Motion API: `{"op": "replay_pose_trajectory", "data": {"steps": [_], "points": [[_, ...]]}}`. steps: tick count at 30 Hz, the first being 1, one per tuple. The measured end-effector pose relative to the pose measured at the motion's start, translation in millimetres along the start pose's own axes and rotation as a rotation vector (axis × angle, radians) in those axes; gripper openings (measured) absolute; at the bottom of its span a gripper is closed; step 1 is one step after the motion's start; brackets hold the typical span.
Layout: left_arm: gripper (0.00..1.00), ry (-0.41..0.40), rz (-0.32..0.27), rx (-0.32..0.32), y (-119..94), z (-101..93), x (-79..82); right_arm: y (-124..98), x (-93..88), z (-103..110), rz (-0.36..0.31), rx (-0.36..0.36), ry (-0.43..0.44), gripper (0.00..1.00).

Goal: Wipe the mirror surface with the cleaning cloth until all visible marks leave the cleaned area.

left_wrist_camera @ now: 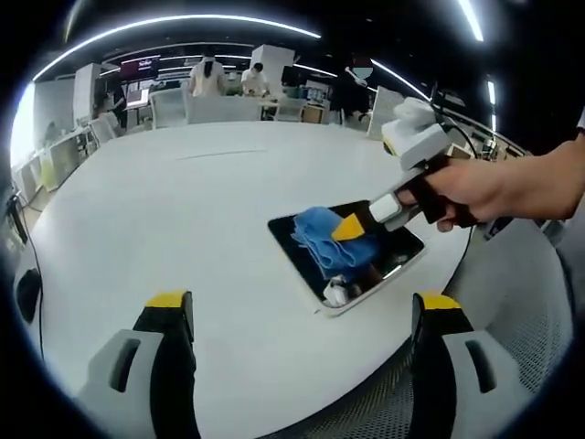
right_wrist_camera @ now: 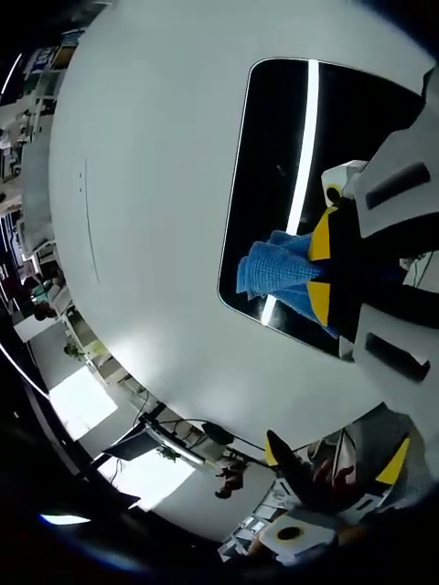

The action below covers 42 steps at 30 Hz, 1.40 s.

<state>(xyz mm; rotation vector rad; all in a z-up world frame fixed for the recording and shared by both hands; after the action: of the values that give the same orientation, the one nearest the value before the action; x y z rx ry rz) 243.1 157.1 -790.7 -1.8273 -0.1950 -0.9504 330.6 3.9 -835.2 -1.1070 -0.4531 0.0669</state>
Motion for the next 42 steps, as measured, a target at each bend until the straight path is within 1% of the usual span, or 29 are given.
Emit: {"op": "replay_pose_trajectory", "data": {"steps": [19,42], "points": [[0.99,0.001,0.003,-0.001,0,-1.0,-0.3,-11,-10.4,-20,0.001,-0.006,0.014,0.00],[0.98,0.000,0.006,-0.002,0,-0.8,-0.7,-29,-22.4,-49,0.003,-0.021,0.030,0.00]]}}
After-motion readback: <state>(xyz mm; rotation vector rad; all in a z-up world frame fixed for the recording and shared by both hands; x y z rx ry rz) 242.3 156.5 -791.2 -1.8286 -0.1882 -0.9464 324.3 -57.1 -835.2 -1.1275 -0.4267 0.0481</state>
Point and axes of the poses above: the point that each gripper's makers call its tool centre point, and the gripper's own axes: y roughly forward along the fingers, z roughly to its left, x roughly out of its top, the point moved 4 cm from there along -y, roughly backward along the fingers, and after that the axes turned 15 degrees about z, right-handed, at the moved point
